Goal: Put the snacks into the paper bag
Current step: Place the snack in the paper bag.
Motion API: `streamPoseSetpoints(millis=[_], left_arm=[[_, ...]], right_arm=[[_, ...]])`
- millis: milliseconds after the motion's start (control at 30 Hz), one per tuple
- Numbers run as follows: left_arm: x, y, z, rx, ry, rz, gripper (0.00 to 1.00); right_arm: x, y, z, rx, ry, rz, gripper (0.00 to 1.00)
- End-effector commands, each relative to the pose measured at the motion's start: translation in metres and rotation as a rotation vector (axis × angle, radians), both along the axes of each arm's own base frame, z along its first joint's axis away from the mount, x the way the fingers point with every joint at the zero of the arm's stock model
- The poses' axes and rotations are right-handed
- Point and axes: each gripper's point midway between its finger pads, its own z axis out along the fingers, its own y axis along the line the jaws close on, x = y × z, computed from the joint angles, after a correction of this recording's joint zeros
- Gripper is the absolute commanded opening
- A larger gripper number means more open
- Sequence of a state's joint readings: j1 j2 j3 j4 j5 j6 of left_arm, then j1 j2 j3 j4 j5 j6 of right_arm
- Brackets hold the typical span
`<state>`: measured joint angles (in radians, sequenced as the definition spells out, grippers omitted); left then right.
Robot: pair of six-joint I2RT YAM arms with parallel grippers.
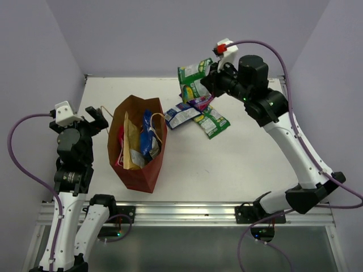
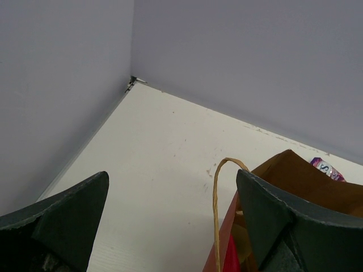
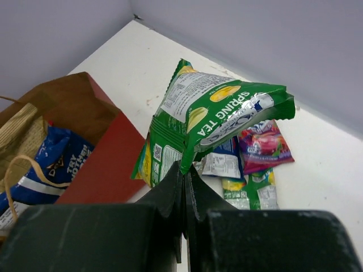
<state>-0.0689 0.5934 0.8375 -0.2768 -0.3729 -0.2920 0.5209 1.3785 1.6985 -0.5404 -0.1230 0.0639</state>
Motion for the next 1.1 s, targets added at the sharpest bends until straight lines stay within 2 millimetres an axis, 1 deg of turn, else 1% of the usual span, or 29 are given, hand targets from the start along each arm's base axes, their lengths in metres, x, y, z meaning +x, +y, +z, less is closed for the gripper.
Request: streamPoseSetpoints(millis=[0,33,67,100,133,200,233,267,300,333,400,433,500,533,567,633,767,800,833,867,900,1067], left_arm=[[0.005,-0.004,0.012,0.018,-0.050,-0.025,0.98],[0.006,-0.005,0.012,0.021,-0.049,-0.028,0.98],[0.006,-0.005,0.012,0.023,-0.049,-0.030,0.98],[0.006,-0.005,0.011,0.024,-0.045,-0.030,0.98],[0.006,-0.005,0.012,0.026,-0.048,-0.030,0.98],[0.007,-0.006,0.011,0.028,-0.042,-0.037,0.98],[0.008,-0.006,0.011,0.027,-0.043,-0.039,0.98],[0.008,-0.008,0.011,0.028,-0.040,-0.046,0.98],[0.009,-0.008,0.010,0.028,-0.037,-0.050,0.98],[0.009,-0.009,0.009,0.028,-0.036,-0.051,0.98],[0.010,-0.009,0.010,0.026,-0.038,-0.056,0.98],[0.010,-0.009,0.009,0.028,-0.036,-0.056,0.98],[0.011,-0.010,0.008,0.028,-0.031,-0.056,0.98],[0.011,-0.010,0.008,0.028,-0.030,-0.059,0.98],[0.012,-0.010,0.007,0.028,-0.027,-0.061,0.97],[0.014,-0.012,0.005,0.028,-0.019,-0.070,0.97],[0.015,-0.013,0.005,0.028,-0.018,-0.076,0.97],[0.014,-0.013,0.005,0.028,-0.016,-0.076,0.97],[0.015,-0.013,0.005,0.028,-0.018,-0.076,0.97],[0.015,-0.014,0.005,0.028,-0.018,-0.079,0.97],[0.015,-0.014,0.004,0.028,-0.015,-0.081,0.97],[0.016,-0.016,0.004,0.030,-0.013,-0.091,0.97]], right_arm=[[0.000,0.036,0.040,-0.029,-0.154,0.114,0.00],[0.002,0.044,0.042,-0.030,-0.160,0.130,0.00],[0.003,0.047,0.056,-0.017,-0.189,0.134,0.00],[0.011,0.056,0.048,-0.032,-0.174,0.146,0.00],[0.007,0.063,0.061,-0.022,-0.203,0.165,0.00],[0.009,0.074,0.063,-0.036,-0.223,0.187,0.00],[0.010,0.083,0.061,-0.041,-0.227,0.202,0.00],[0.011,0.087,0.068,-0.036,-0.252,0.211,0.00],[0.011,0.092,0.068,-0.036,-0.258,0.224,0.00],[0.011,0.104,0.062,-0.042,-0.254,0.251,0.00],[0.012,0.111,0.068,-0.049,-0.285,0.267,0.00],[0.012,0.122,0.066,-0.054,-0.290,0.285,0.00],[0.014,0.130,0.064,-0.076,-0.316,0.293,0.00],[0.012,0.137,0.063,-0.082,-0.320,0.308,0.00],[0.014,0.143,0.062,-0.092,-0.330,0.317,0.00],[0.008,0.154,0.062,-0.105,-0.344,0.347,0.00],[0.004,0.172,0.049,-0.178,-0.391,0.384,0.00],[0.007,0.177,0.040,-0.202,-0.385,0.383,0.00],[0.005,0.181,0.036,-0.226,-0.399,0.394,0.00],[0.005,0.184,0.033,-0.240,-0.402,0.399,0.00],[0.007,0.187,0.026,-0.257,-0.398,0.401,0.00],[0.004,0.195,0.010,-0.329,-0.419,0.438,0.00]])
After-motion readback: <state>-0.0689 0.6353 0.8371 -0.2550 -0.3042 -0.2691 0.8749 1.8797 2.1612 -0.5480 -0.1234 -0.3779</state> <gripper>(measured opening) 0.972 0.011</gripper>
